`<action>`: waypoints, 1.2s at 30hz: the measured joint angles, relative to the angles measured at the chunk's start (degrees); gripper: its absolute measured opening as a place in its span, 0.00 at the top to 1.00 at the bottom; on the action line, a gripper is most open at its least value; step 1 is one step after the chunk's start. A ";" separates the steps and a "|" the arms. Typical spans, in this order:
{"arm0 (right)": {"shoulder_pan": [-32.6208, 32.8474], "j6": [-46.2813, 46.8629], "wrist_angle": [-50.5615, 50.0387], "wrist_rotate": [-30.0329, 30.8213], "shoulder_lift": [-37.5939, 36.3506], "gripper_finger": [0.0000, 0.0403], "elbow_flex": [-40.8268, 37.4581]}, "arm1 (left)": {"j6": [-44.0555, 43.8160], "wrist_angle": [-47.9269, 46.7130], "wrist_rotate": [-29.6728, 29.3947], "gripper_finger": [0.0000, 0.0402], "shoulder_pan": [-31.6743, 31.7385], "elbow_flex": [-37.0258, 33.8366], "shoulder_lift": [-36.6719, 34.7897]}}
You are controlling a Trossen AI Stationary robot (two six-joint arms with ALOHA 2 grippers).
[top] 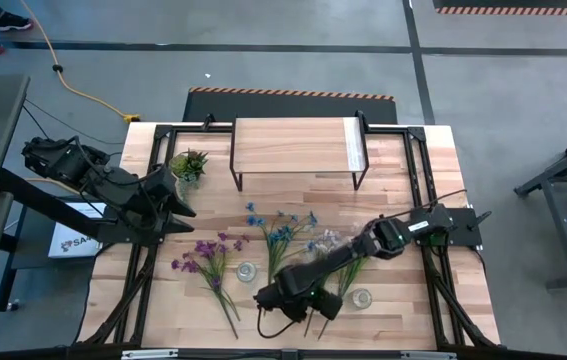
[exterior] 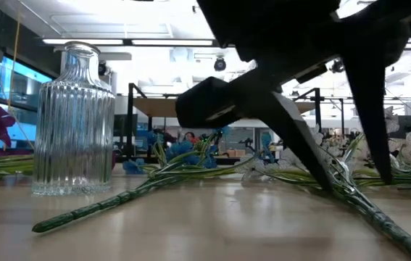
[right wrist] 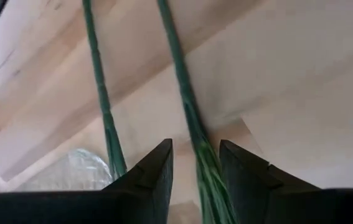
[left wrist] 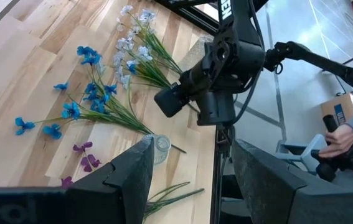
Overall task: Pick and place flowers into a vace then onto a shelf
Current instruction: Put the left white flowers into the right transparent vase
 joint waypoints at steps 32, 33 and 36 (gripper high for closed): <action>0.45 3.54 5.24 1.76 -0.21 0.92 -6.43 | 0.00 0.07 0.00 0.38 0.01 0.00 0.00; 0.47 3.56 5.08 1.63 -0.20 0.92 -6.48 | 0.00 0.07 0.00 0.38 0.00 0.00 0.00; 0.51 3.58 4.76 1.58 -0.17 0.95 -6.50 | 0.00 0.05 0.00 0.38 -0.01 0.00 0.00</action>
